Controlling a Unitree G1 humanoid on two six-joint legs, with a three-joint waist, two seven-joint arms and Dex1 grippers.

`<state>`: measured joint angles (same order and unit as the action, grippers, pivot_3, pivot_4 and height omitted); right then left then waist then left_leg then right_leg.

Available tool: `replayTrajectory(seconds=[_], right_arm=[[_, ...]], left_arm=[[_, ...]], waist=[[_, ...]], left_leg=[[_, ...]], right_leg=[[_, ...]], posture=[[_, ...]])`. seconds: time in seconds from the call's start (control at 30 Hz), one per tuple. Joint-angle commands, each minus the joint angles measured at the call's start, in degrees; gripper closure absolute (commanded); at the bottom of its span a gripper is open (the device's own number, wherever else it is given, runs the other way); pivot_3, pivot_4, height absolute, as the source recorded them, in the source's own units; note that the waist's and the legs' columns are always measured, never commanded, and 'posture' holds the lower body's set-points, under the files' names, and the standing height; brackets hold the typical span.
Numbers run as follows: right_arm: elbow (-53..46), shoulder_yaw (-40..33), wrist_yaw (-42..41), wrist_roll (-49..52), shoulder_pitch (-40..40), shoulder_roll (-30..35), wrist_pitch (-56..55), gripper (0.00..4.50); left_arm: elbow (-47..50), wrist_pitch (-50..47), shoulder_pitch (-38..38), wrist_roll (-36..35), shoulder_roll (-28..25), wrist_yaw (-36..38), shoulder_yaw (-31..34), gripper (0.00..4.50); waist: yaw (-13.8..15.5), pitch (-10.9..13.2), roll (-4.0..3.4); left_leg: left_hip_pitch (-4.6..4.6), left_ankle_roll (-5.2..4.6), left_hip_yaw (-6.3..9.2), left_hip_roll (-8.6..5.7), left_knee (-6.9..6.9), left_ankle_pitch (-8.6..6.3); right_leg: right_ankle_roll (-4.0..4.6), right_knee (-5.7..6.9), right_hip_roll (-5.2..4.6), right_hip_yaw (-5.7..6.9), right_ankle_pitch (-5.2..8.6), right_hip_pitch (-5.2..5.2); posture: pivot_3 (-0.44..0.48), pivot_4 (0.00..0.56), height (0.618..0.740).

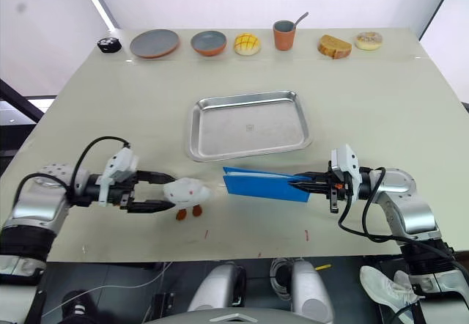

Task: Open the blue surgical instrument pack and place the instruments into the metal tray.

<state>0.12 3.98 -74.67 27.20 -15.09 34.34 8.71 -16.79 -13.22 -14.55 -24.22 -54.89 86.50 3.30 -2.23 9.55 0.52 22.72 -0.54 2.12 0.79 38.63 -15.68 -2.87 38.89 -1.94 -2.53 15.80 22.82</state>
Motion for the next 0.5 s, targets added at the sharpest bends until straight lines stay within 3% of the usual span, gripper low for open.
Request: replayTrajectory(seconds=[0.03,0.23,0.4,0.5], right_arm=[[0.39,0.22,-0.62,-0.78,0.31,0.54,-0.19,4.50],[1.59,-0.12,-1.82,-0.68,-0.35,0.77,-0.77,4.50],[1.31,0.15,-2.11,-0.93,-0.73,0.85,-0.73,4.50],[1.07,0.53,-2.27,-1.28,-0.57,1.06,-1.09,4.50]], left_arm=[[8.51,-6.58,0.45,-6.49,-2.24,-1.45,6.82,0.57],[20.34,-14.61,-4.22,-11.70,0.97,-8.75,7.77,0.57],[22.28,-14.59,-7.57,-8.91,5.13,-9.00,0.26,1.86],[21.39,-11.38,-9.36,-5.86,7.91,-9.90,-3.21,1.86]], waist=[[0.33,0.00,0.03],[0.50,-0.01,0.03],[0.36,0.00,0.02],[0.42,0.00,0.03]], left_leg=[[0.00,0.00,0.02,0.00,0.00,0.00],[-0.01,0.00,0.02,-0.07,0.01,0.00],[-0.02,0.00,0.00,-0.11,0.02,0.00],[-0.02,0.01,-0.02,-0.19,0.02,0.00]], right_leg=[[0.00,-0.01,-0.03,0.02,0.00,-0.02],[-0.01,-0.01,-0.05,0.02,0.00,-0.04],[-0.01,0.00,-0.04,-0.01,0.00,-0.04],[-0.01,-0.01,-0.04,-0.02,-0.01,-0.05]], posture=[[0.000,0.150,0.740],[0.000,0.150,0.740],[0.000,0.150,0.740],[0.000,0.150,0.740]])
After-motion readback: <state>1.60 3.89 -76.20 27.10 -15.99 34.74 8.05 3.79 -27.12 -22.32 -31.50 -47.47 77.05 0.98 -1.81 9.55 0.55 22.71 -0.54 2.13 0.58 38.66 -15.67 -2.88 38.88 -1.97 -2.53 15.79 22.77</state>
